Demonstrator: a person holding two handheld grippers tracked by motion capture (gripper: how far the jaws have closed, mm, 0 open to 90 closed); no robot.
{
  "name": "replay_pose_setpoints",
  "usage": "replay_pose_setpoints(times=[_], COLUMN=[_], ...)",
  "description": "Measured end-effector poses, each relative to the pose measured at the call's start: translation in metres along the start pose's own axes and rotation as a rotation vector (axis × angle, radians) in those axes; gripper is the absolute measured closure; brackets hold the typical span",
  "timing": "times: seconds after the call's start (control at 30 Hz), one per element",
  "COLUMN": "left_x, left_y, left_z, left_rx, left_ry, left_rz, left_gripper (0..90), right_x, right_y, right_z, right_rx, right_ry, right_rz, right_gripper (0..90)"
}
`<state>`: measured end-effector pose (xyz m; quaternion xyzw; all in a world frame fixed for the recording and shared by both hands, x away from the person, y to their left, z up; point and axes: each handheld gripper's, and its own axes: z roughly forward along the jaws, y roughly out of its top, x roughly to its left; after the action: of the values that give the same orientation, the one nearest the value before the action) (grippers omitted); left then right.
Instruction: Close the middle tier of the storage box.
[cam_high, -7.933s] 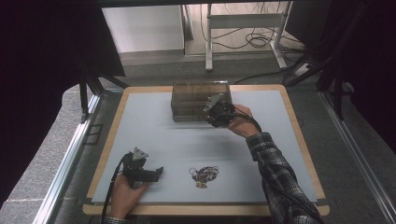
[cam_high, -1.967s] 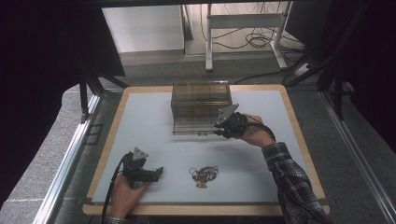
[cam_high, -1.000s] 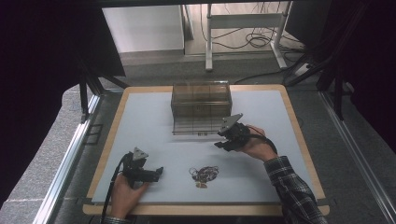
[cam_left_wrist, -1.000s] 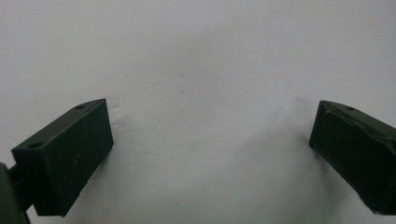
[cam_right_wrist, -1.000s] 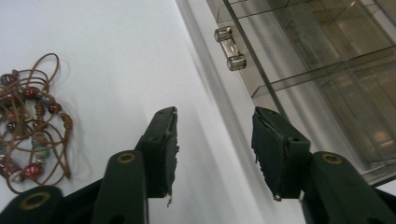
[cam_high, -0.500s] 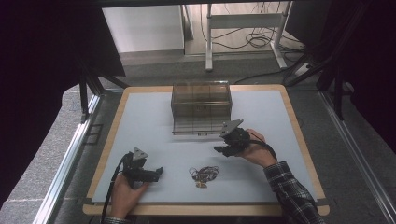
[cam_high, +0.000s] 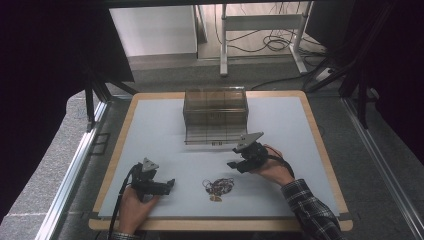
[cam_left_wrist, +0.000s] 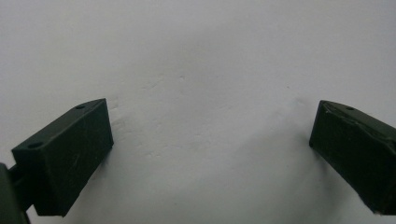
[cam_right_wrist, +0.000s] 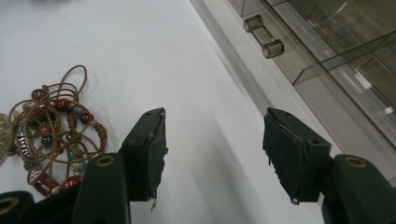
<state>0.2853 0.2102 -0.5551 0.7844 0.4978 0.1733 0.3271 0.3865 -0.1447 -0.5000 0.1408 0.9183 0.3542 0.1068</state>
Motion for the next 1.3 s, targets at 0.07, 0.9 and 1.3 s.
replay_pose_setpoints(times=[0.07, 0.9, 1.3], left_x=[0.0, 0.0, 0.0], left_y=[0.0, 0.0, 0.0], left_z=[0.0, 0.0, 0.0], left_rx=[0.0, 0.0, 0.0], left_ry=[0.0, 0.0, 0.0], left_rz=[0.0, 0.0, 0.0], left_gripper=[0.0, 0.0, 0.0], right_x=[0.002, 0.029, 0.045], right_y=[0.0, 0.0, 0.002], right_z=[0.001, 0.003, 0.006], right_rx=[-0.001, -0.029, -0.037], right_ry=[-0.001, 0.069, 0.115], right_rz=[-0.002, 0.022, 0.009], right_gripper=[38.6, 31.9, 31.5])
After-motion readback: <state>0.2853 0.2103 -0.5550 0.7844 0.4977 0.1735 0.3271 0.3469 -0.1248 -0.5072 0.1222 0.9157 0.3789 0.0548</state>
